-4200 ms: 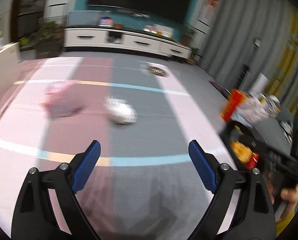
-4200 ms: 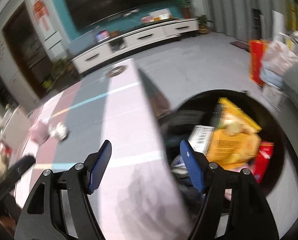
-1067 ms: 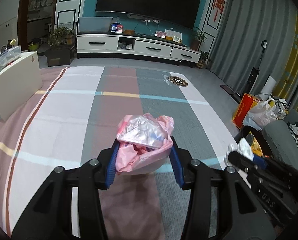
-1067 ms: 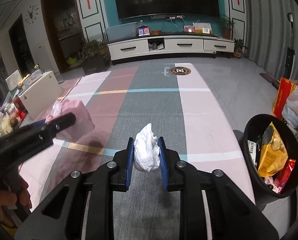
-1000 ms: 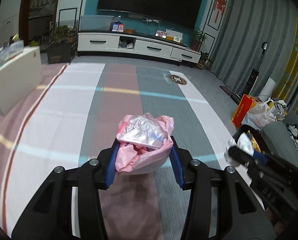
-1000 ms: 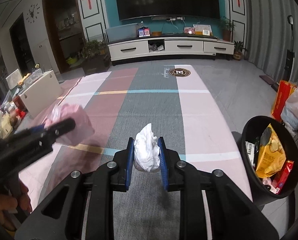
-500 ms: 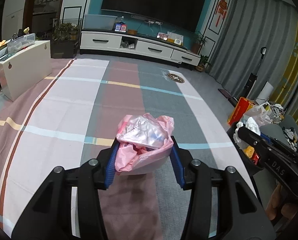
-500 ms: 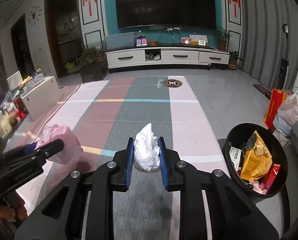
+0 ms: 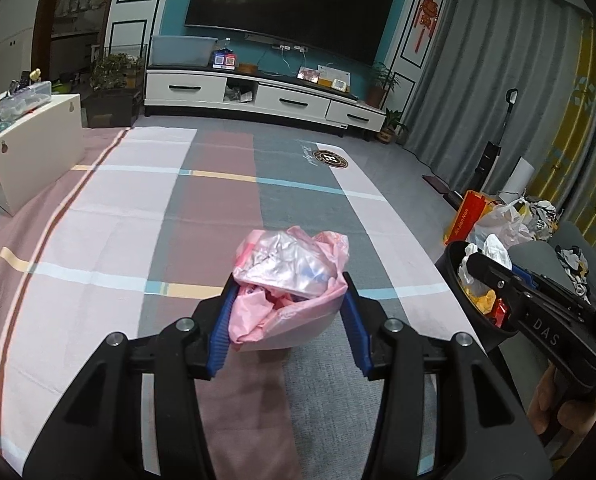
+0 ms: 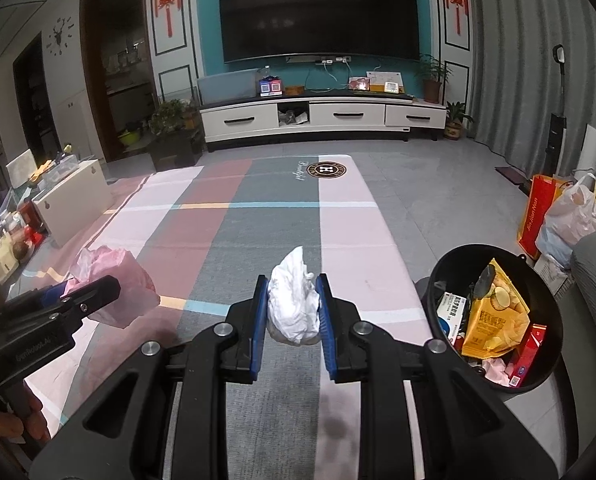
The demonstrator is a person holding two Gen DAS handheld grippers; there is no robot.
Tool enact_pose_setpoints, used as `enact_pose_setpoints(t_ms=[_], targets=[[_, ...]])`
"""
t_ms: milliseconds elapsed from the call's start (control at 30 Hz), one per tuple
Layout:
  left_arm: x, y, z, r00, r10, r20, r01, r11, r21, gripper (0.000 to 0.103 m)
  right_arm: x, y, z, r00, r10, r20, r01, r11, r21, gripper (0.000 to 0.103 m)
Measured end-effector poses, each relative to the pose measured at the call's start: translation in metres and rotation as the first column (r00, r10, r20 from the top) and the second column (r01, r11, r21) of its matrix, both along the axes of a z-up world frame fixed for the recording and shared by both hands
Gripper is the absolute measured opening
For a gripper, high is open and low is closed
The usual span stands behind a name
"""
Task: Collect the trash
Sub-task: 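Carry the tissue and pink bag over the black bin with both tools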
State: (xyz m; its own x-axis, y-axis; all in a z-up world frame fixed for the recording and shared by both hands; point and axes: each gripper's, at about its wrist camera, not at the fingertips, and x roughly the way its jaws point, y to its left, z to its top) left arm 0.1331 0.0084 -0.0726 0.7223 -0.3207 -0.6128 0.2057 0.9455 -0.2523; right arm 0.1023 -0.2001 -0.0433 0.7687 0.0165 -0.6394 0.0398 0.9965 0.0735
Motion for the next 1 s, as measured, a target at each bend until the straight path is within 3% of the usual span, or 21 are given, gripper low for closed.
enact_pose_setpoints(t_ms=[1000], targets=[[0.004, -0.024, -0.005, 0.997, -0.074, 0.000, 0.074, 0.997, 0.003, 0.051, -0.005, -0.025, 0.001, 0.998, -0.060, -0.001, 0.060, 0.998, 0.010, 0.024]])
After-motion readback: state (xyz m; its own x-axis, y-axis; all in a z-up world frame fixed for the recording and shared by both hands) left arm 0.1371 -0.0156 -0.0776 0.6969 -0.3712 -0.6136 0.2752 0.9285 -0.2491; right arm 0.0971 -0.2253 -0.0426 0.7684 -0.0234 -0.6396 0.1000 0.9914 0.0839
